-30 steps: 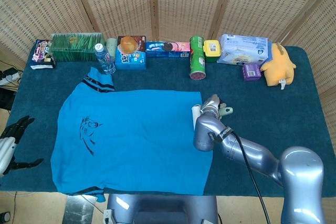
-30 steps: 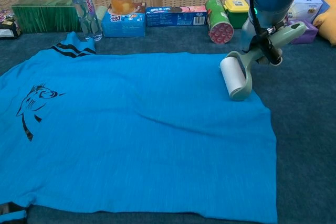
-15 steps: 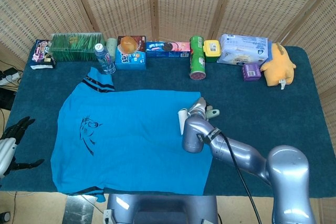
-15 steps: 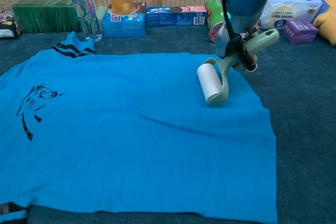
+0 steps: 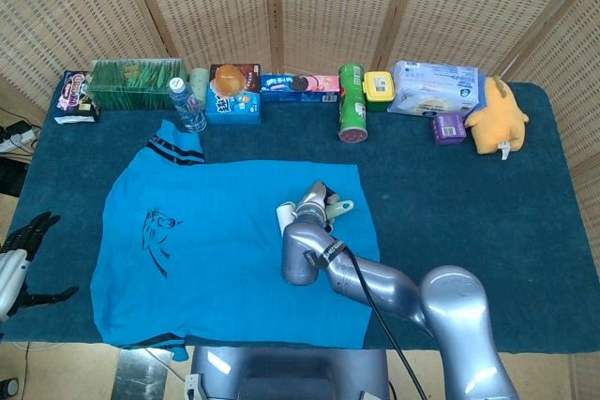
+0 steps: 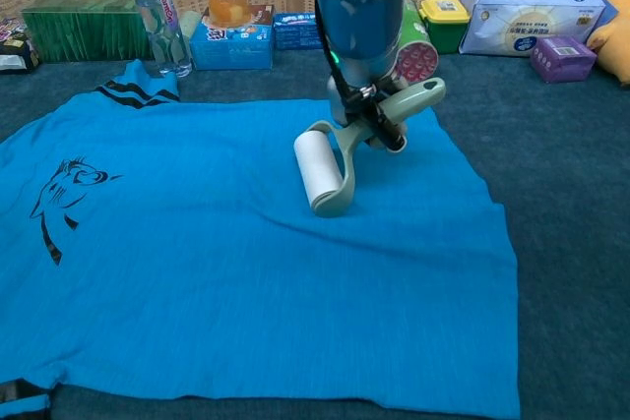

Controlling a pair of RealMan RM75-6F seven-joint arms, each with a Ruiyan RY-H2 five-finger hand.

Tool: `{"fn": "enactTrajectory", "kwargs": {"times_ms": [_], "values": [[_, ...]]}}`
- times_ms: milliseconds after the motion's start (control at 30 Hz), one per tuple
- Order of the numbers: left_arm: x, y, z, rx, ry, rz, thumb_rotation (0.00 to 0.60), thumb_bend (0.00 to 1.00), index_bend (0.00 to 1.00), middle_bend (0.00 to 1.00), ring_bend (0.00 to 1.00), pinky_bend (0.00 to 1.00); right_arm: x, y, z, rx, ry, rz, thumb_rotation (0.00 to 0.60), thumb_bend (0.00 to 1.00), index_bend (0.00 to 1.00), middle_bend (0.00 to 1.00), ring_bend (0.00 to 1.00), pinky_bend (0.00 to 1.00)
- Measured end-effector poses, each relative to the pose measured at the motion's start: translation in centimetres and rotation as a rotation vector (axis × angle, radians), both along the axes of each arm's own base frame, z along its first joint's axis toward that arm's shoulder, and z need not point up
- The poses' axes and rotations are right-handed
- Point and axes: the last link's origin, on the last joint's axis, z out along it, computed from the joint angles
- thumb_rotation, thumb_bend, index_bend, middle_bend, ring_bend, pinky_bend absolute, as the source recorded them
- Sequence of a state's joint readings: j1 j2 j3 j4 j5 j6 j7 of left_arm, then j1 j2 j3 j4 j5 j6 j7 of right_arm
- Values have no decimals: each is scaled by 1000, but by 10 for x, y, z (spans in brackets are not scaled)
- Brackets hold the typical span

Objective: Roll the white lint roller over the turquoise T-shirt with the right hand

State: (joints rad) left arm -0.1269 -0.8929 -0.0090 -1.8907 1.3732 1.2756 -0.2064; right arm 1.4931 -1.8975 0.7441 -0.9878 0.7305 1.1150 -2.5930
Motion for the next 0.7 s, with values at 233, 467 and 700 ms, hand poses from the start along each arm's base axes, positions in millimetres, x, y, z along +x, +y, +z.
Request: {"fn": "enactTrajectory", "kwargs": {"times_ms": [233,467,700], "values": [[0,-2,-2,5,-5,10,600,90,0,0,0,18,16,11,-17,36,-5,27,600,1000,884,838,959,1000],[-1,-4,-2,8,-8,20,600,90,0,0,0,18,28,20,-30,66,-13,42,600,1000,884,838,959,1000],[-2,-3,-2,8,-8,18,600,90,0,0,0,18,25,18,-29,65,15,38,600,1000,884,838,959,1000]]}}
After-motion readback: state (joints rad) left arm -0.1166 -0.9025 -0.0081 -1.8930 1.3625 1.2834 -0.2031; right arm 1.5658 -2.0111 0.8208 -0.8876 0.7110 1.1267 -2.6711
